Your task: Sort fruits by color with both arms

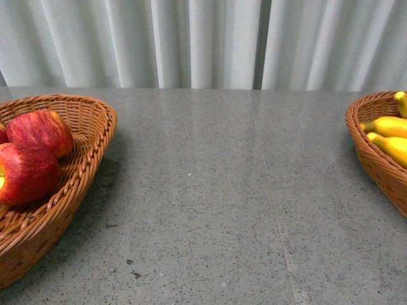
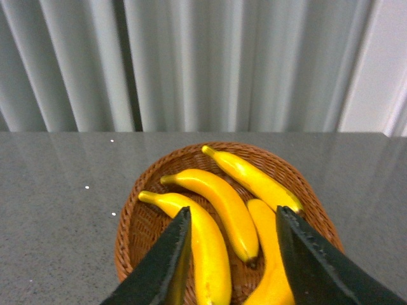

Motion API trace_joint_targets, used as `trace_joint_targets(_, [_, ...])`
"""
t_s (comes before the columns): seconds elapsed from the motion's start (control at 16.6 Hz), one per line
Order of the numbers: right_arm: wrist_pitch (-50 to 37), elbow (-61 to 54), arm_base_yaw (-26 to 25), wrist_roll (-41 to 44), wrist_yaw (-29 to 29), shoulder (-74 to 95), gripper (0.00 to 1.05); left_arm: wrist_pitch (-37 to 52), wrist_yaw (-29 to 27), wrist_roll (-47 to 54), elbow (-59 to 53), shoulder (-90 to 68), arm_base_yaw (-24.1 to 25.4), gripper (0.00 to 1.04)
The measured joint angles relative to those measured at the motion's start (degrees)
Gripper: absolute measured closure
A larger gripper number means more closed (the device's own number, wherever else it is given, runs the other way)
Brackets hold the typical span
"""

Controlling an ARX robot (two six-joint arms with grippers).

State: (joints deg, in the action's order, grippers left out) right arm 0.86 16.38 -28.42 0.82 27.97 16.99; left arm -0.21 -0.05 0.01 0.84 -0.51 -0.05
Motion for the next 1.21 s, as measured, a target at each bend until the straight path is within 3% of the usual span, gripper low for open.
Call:
trace_joint_targets(0.06, [-1.01,-6.69,7.91,0.00,-7.08,-7.17,0.93,0.00,0.04,0.00,0.00,0.00,0.00,0.07])
trace_joint_targets(0.24, [-0.61,-8.17,10.32,0.02,-9.62,-7.98,1.03,0.00,0.04,0.00,0.00,0.00,0.00,0.07])
trace_joint_targets(0.42, [-0.46,-8.74,12.07,-0.04,-11.34,-8.61,1.03,0.00,0.04,0.02,0.00,0.00,0.00,0.07])
trace_joint_targets(0.72, [-0.52,-10.93,19.23,-0.07,-18.45,-11.91,1.03,0.00,0.04,0.00,0.00,0.00,0.00,0.07])
trace_joint_targets(0.85, [-0.07,-12.33,28.11,-0.22,-26.69,-13.35,1.03,0.00,0.07,0.00,0.00,0.00,0.00,0.07])
trace_joint_targets(1.21, [-0.57,-15.63,28.41,-0.39,-27.98,-16.76,1.03,0.00,0.04,0.00,0.00,0.00,0.00,0.07])
